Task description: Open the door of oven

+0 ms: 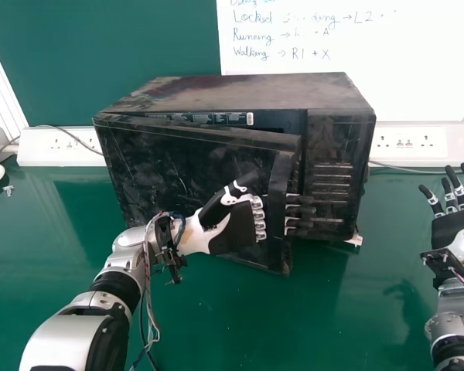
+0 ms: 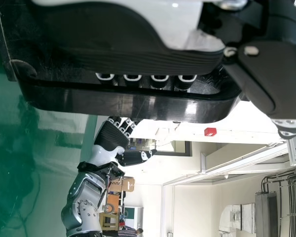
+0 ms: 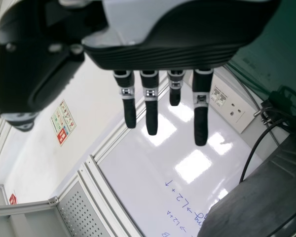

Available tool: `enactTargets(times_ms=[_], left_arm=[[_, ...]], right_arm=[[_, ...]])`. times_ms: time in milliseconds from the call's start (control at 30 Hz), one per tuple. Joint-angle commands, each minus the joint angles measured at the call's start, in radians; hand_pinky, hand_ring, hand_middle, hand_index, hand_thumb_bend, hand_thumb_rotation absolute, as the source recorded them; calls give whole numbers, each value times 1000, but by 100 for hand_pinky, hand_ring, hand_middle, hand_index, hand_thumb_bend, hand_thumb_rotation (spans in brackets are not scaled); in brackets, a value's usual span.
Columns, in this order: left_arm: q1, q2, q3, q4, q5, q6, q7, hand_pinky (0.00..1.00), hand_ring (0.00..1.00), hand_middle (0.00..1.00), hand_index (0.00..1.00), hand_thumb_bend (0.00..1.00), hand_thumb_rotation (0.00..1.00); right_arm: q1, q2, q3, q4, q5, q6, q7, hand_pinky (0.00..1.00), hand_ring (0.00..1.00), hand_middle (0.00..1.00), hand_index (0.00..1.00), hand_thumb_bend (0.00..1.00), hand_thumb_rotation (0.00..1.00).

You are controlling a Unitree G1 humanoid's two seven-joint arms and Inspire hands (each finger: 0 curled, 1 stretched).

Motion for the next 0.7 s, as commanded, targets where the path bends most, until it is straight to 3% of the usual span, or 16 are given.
enactTargets(times_ms=[0,267,667], left_arm=[[-17,-10,-15,10,10,9,-22,51,70,81,86,96,80],[-24,-6,-20,14,8,23,-56,52,70,82,87,96,78],[-32,6,-26,14,10,-2,-134,53,68,81,86,97,83]], right_arm=[[-1,1,1,-6,-5,0,-3,86,94,97,93,100,93],[0,1,1,-6,-3,0,1,82,92,95,93,100,92],[-1,1,1,-7,-3,3,0,76,87,93,92,100,93]])
